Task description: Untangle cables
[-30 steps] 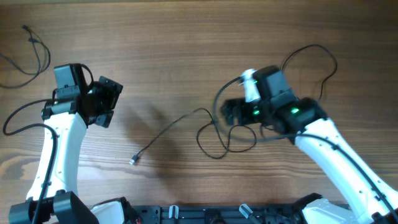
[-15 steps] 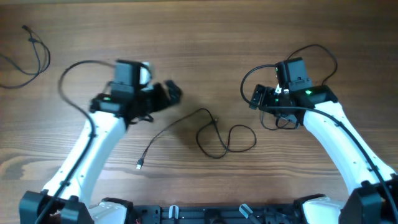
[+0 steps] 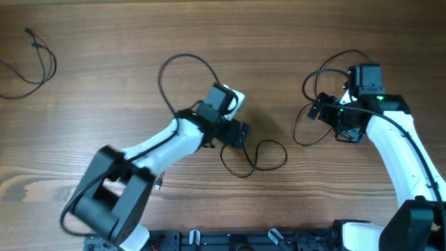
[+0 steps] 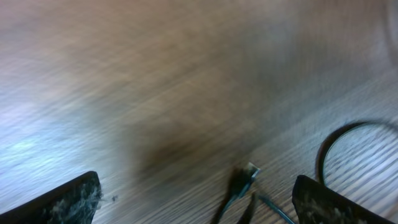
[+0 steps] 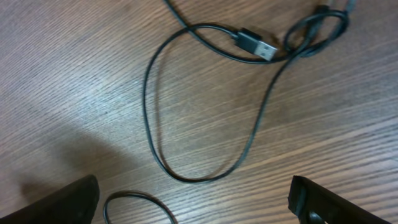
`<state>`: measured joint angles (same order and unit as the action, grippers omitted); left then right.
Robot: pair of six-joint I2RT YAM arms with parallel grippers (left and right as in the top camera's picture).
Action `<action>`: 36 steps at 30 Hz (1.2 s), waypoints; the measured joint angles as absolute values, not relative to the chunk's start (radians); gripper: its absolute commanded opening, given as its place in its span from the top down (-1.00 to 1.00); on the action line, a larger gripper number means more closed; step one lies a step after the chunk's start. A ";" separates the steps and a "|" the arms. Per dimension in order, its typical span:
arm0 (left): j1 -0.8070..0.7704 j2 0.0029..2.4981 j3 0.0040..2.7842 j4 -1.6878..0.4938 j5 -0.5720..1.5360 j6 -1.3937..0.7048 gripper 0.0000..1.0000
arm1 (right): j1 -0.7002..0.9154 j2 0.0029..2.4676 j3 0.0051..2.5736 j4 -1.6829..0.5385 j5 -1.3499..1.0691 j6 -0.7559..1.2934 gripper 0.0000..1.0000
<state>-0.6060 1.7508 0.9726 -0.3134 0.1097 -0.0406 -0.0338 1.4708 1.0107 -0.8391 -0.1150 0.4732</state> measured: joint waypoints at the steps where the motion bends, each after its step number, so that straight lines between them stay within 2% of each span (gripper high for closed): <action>1: -0.621 1.779 0.973 -0.312 0.121 -0.018 -0.86 | -0.043 1.471 1.011 -0.844 -0.128 0.469 -0.99; 5: -0.655 1.825 0.987 -0.320 0.134 0.089 0.02 | -0.045 1.471 1.011 -0.850 -0.155 0.465 -1.00; 6: -0.657 1.831 0.991 -0.325 0.133 0.123 0.44 | -0.045 1.471 1.011 -0.850 -0.157 0.463 -0.99; 7: -0.659 1.834 0.995 -0.331 0.134 0.143 0.68 | -0.045 1.471 1.011 -0.850 -0.157 0.463 -0.99; 8: -0.659 1.837 0.996 -0.332 0.131 0.163 0.85 | -0.045 1.471 1.011 -0.850 -0.157 0.462 -0.99; 9: -0.659 1.840 0.997 -0.335 0.123 0.181 0.92 | -0.045 1.471 1.010 -0.851 -0.158 0.462 -0.99; 14: -0.667 1.840 1.006 -0.356 0.006 0.208 0.92 | -0.045 1.471 1.011 -0.854 -0.165 0.462 -0.99; 15: -0.669 1.834 1.007 -0.383 -0.129 0.209 0.92 | -0.045 1.471 1.010 -0.857 -0.165 0.462 -0.99; 17: -0.660 1.817 1.000 -0.423 -0.241 0.210 0.92 | -0.045 1.471 1.011 -0.862 -0.171 0.462 -0.99; 22: -0.510 1.645 0.979 -0.487 -0.401 0.168 0.92 | -0.045 1.471 1.011 -0.868 -0.207 0.462 -0.99; 24: -0.349 1.504 0.981 -0.488 -0.441 0.097 0.92 | -0.045 1.471 1.011 -0.868 -0.215 0.462 -0.99; 28: -0.041 1.378 0.981 -0.460 -0.437 0.001 0.92 | -0.045 1.471 1.010 -0.868 -0.221 0.462 -0.99; 32: 0.273 1.371 0.981 -0.472 -0.405 -0.231 0.92 | -0.045 1.471 1.011 -0.869 -0.228 0.462 -0.99; 36: 0.562 1.376 0.980 -0.419 -0.272 -0.398 0.92 | -0.045 1.471 1.011 -0.872 -0.229 0.462 -0.99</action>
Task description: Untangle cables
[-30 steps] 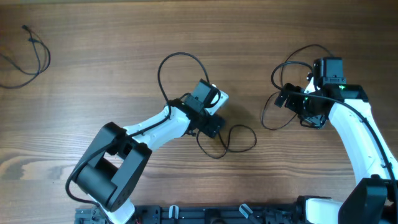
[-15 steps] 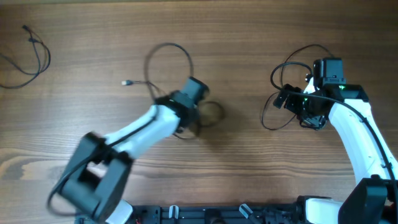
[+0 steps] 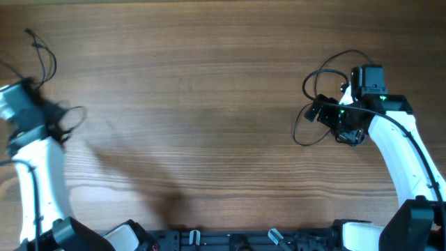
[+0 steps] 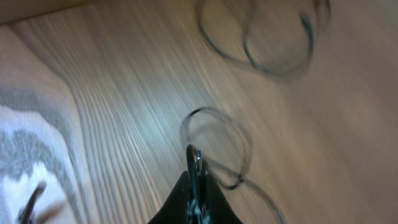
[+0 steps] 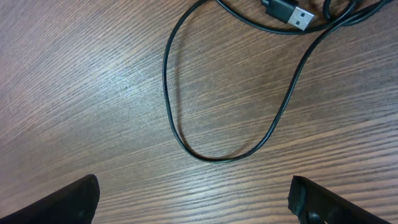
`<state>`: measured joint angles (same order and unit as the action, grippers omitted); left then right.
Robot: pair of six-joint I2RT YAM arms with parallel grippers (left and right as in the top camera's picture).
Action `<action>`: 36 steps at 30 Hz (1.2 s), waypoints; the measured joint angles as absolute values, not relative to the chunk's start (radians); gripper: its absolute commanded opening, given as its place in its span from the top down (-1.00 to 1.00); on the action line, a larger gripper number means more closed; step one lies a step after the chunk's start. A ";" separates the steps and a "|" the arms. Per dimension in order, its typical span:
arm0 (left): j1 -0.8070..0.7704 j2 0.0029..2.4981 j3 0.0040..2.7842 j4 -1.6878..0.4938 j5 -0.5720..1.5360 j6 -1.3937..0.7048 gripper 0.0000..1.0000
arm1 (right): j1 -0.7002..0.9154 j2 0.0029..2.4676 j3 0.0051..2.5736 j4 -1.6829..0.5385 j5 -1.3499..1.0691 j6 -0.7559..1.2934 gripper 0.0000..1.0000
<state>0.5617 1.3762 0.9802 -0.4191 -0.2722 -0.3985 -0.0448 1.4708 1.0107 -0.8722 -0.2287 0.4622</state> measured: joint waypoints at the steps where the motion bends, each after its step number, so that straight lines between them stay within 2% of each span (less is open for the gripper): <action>1: 0.635 1.376 0.980 -0.385 -0.226 -0.419 0.92 | -0.045 1.471 1.011 -0.872 -0.229 0.462 -0.99; 3: 0.767 1.376 0.981 -0.338 -0.169 -0.464 0.92 | -0.045 1.471 1.011 -0.871 -0.229 0.462 -0.99; 8: 0.934 1.421 0.981 -0.196 -0.129 -0.554 0.92 | -0.045 1.471 1.011 -0.871 -0.229 0.463 -0.99; 11: 0.965 1.497 0.981 -0.122 -0.123 -0.639 0.92 | -0.045 1.471 1.011 -0.871 -0.232 0.469 -0.99; 14: 0.969 1.618 0.981 -0.062 -0.113 -0.812 0.92 | -0.045 1.471 1.011 -0.870 -0.253 0.483 -0.99; 15: 0.966 1.657 0.981 -0.020 -0.106 -0.862 0.74 | -0.045 1.471 1.011 -0.868 -0.261 0.486 -0.99; 16: 0.963 1.699 0.982 0.009 -0.097 -0.900 -0.29 | -0.045 1.471 1.011 -0.866 -0.266 0.487 -0.99; 17: 0.960 1.740 0.981 0.038 -0.079 -0.925 -1.00 | -0.045 1.471 1.011 -0.865 -0.270 0.490 -0.99; 21: 0.923 1.849 0.979 0.129 0.052 -0.983 -1.00 | -0.045 1.471 1.011 -0.860 -0.289 0.493 -0.99; 27: 0.881 1.774 0.978 0.148 0.126 -0.998 -1.00 | -0.045 1.471 1.011 -0.861 -0.299 0.493 -0.99; 32: 0.878 1.550 0.980 -0.005 0.088 -0.941 -1.00 | -0.045 1.471 1.011 -0.863 -0.300 0.493 -0.99; 36: 0.874 1.433 0.990 -0.286 -0.146 -0.868 -1.00 | -0.045 1.471 1.011 -0.866 -0.300 0.485 -0.99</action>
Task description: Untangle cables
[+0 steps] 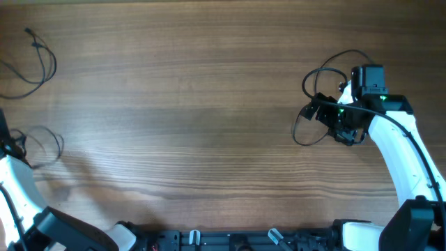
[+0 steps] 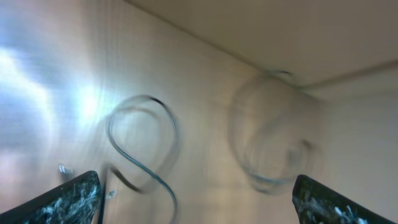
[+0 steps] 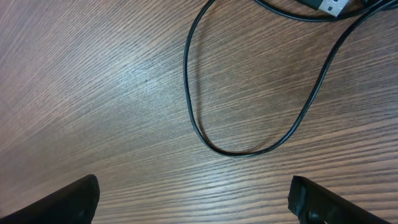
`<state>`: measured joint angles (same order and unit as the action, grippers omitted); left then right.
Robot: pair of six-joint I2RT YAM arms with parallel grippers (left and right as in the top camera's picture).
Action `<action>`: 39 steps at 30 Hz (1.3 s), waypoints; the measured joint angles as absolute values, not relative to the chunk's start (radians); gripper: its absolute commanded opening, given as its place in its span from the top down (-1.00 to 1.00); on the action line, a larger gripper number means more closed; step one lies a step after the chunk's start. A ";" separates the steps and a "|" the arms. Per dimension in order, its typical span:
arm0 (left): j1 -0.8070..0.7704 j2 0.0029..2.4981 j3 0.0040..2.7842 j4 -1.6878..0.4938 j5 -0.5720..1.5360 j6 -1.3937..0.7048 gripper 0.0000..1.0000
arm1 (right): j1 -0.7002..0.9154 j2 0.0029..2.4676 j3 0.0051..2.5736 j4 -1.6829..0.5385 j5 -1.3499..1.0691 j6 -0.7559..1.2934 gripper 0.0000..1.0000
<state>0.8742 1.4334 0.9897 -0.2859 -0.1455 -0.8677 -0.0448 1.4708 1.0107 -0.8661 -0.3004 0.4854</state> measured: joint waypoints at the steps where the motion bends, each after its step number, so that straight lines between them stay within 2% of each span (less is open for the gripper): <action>1: 0.874 1.438 0.990 -0.332 -0.206 -0.859 -0.99 | -0.045 1.471 1.011 -0.865 -0.300 0.484 -1.00; 3: 0.874 1.479 0.989 -0.380 -0.312 -0.836 -1.00 | -0.045 1.471 1.011 -0.868 -0.305 0.470 -0.99; 11: 0.874 1.725 0.987 -0.390 -0.513 -0.811 -1.00 | -0.045 1.471 1.011 -0.905 -0.307 0.418 -1.00; 15: 0.874 1.737 0.984 -0.342 -0.593 -0.760 -1.00 | -0.045 1.471 1.011 -0.905 -0.307 0.413 -0.99; 21: 0.864 1.737 0.981 -0.125 -0.762 -0.358 -0.99 | -0.045 1.471 1.011 -0.906 -0.307 0.413 -0.99; 25: 0.852 1.737 0.981 -0.049 -0.843 -0.240 -0.99 | -0.045 1.471 1.011 -0.905 -0.307 0.413 -0.99; 29: 0.744 1.737 1.046 0.083 -0.872 -0.070 -1.00 | -0.045 1.471 1.011 -0.909 -0.307 0.413 -0.99; 31: 0.663 1.738 1.163 0.095 -0.877 0.024 -1.00 | -0.045 1.471 1.011 -0.909 -0.307 0.413 -0.99; 34: 0.569 1.735 1.308 -0.099 -0.883 0.079 -1.00 | -0.045 1.471 1.011 -0.910 -0.307 0.413 -1.00; 35: 0.542 1.733 1.338 -0.225 -0.882 0.063 -1.00 | -0.045 1.471 1.011 -0.908 -0.307 0.413 -1.00; 38: 0.492 1.722 1.357 -0.709 -0.779 -0.198 -1.00 | -0.045 1.471 1.011 -0.894 -0.307 0.413 -0.99; 39: 0.492 1.722 1.352 -0.786 -0.724 -0.274 -1.00 | -0.045 1.471 1.010 -0.893 -0.307 0.409 -0.99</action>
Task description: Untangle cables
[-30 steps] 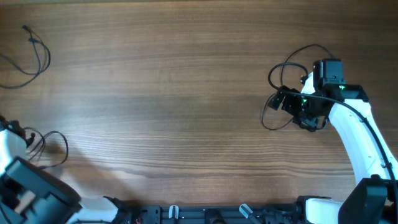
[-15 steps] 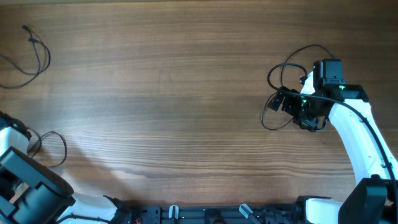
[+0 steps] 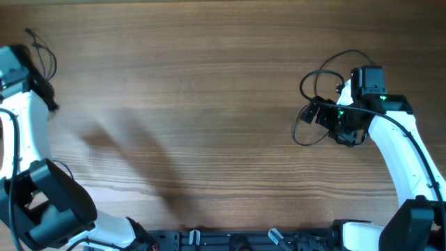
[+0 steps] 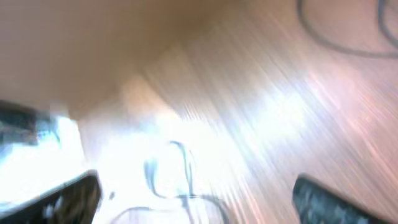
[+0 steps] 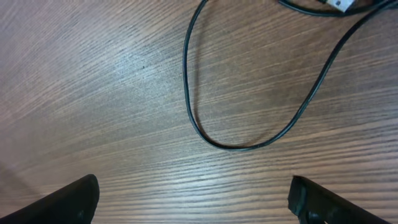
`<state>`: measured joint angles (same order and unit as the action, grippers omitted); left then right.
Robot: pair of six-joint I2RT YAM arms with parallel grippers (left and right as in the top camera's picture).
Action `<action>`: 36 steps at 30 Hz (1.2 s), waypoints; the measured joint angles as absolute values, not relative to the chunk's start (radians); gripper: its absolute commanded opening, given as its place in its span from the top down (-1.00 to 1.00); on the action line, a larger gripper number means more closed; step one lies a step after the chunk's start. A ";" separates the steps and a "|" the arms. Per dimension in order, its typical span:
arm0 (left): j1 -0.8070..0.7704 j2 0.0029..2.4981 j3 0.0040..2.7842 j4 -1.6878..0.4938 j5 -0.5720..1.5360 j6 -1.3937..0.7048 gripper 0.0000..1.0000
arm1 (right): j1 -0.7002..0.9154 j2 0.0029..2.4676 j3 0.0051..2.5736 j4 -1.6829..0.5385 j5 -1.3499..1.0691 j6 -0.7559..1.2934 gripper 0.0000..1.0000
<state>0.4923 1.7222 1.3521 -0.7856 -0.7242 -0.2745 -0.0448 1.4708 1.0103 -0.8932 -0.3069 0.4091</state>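
A black USB cable (image 3: 311,89) lies in loops at the right; in the right wrist view its loop (image 5: 249,99) and plug (image 5: 339,5) show. My right gripper (image 3: 319,115) (image 5: 193,200) hovers open beside that loop, holding nothing. A thin cable (image 3: 43,54) lies at the far upper left. My left gripper (image 3: 46,94) (image 4: 196,199) is just below it, open, over blurred thin cable loops (image 4: 168,171). A second strand (image 4: 348,34) shows top right in that view.
The wooden table (image 3: 195,104) runs under both arms. My left arm (image 3: 24,132) crosses the left edge, and a faint cable arc (image 3: 60,166) shows beside it. The arms' mount (image 3: 230,240) sits at the front edge.
My left gripper, still open, has moved from the lower left edge up to the upper left, near the thin cable there. The right gripper and its cable are almost unchanged.
My left gripper was open at a cable in the table's middle. Then it was shut on that cable at the far left, the middle bare. Then it was open with the cable lying by the left edge. Now it is higher up; the right stayed open.
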 measured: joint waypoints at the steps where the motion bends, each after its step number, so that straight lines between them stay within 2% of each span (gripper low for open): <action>1: 0.503 1.722 1.347 -0.901 -0.629 -0.389 -1.00 | -0.045 1.471 1.010 -0.892 -0.307 0.400 -0.99; 5: 0.550 1.722 1.341 -1.011 -0.322 -0.642 -1.00 | -0.045 1.471 1.010 -0.892 -0.307 0.353 -0.99; 8: 0.566 1.722 1.342 -1.155 -0.103 -0.691 -1.00 | -0.045 1.471 1.011 -0.883 -0.307 0.322 -0.99; 10: 0.570 1.722 1.343 -1.297 -0.091 -0.847 -0.97 | -0.045 1.471 1.010 -0.887 -0.307 0.311 -0.99; 13: 0.614 1.720 1.332 -1.360 -0.136 -1.092 -0.72 | -0.045 1.471 1.010 -0.890 -0.307 0.286 -0.99; 15: 0.633 1.719 1.298 -1.350 -0.186 -1.185 -0.97 | -0.045 1.471 1.010 -0.886 -0.307 0.269 -1.00; 17: 0.633 1.712 1.222 -1.350 -0.233 -1.235 -1.00 | -0.045 1.471 1.010 -0.883 -0.307 0.260 -0.99; 21: 0.631 1.713 1.036 -1.168 -0.316 -1.276 -1.00 | -0.045 1.471 1.010 -0.876 -0.307 0.254 -1.00; 27: 0.634 1.713 0.963 -0.943 -0.344 -1.211 -1.00 | -0.045 1.471 1.010 -0.888 -0.307 0.232 -0.99; 31: 0.676 1.713 0.963 -0.934 -0.356 -1.179 -1.00 | -0.045 1.471 1.011 -0.891 -0.307 0.230 -0.99; 36: 0.819 1.711 0.975 -0.936 -0.388 -1.128 -1.00 | -0.045 1.471 1.010 -0.891 -0.307 0.229 -0.99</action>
<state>0.8192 1.7111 0.9752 -0.9356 -0.3878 -1.1278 -0.0448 1.4708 1.0103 -0.8909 -0.3069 0.2291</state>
